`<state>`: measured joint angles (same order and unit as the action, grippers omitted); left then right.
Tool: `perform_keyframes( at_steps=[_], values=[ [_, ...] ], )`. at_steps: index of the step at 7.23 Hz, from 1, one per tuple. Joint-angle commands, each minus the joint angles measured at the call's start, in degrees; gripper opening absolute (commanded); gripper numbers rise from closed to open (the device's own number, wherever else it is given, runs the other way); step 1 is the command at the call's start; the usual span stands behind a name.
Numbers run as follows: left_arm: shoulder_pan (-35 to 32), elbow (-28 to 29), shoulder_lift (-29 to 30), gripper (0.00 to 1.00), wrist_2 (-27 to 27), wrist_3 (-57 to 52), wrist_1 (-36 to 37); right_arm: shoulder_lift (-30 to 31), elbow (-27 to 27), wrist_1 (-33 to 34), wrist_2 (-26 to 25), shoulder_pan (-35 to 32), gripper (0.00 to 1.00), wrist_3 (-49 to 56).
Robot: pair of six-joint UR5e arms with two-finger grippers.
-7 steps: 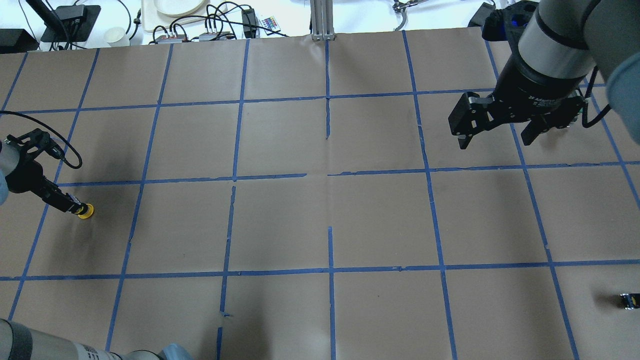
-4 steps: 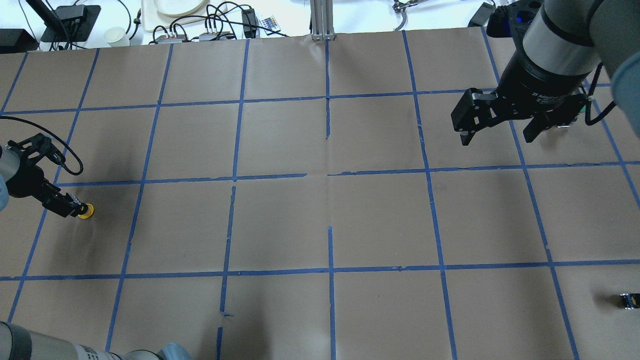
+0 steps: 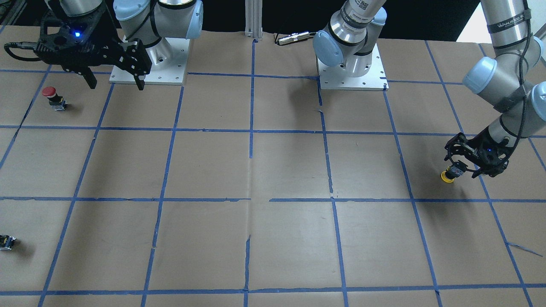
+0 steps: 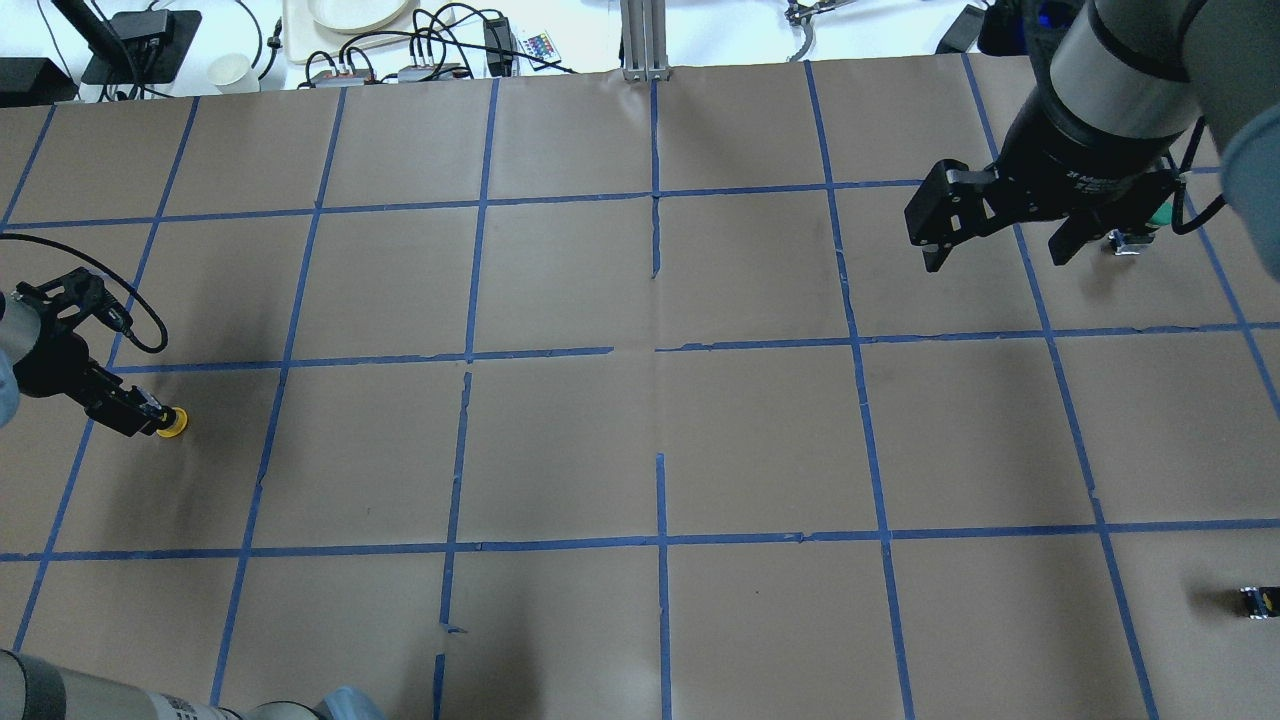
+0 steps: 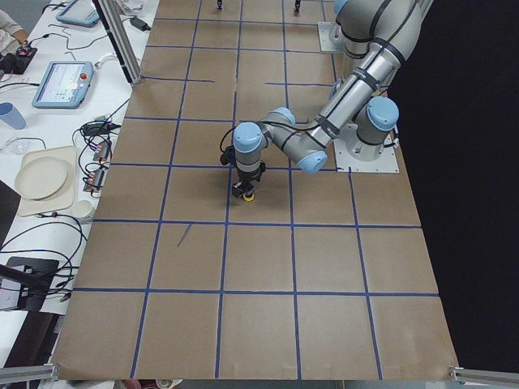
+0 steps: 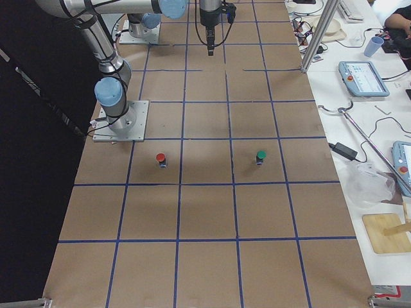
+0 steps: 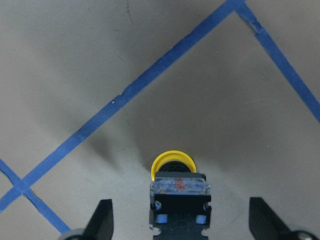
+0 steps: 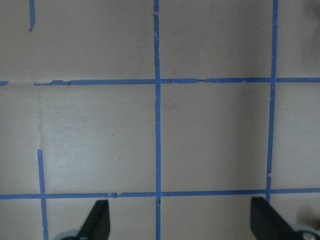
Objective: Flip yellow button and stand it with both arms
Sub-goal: 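Lift the yellow button with the left gripper while the right gripper turns toward it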
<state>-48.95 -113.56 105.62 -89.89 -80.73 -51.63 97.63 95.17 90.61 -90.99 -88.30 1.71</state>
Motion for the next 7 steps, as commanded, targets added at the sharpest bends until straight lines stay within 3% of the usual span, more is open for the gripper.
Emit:
perform_keyframes(
  at_steps=[1, 3, 6, 7],
  values=[
    [-0.1, 0.0, -0.1, 0.76, 0.1, 0.7, 0.0, -0.2, -0.6, 0.3, -0.1, 0.1, 1.00, -0.3],
    [-0.6, 0.0, -0.1, 0.69, 0.1, 0.0, 0.0, -0.2, -0.2, 0.1, -0.1, 0.1, 1.00, -0.3],
    [-0.6, 0.0, -0.5, 0.24, 0.1, -0.1, 0.0, 0.2, 0.2, -0.1, -0.1, 0.1, 1.00, -0.3],
    [-0.7, 0.0, -0.9, 0.19, 0.1, -0.1, -0.2, 0.2, 0.3, -0.2, -0.1, 0.1, 1.00, -0.3]
  ],
)
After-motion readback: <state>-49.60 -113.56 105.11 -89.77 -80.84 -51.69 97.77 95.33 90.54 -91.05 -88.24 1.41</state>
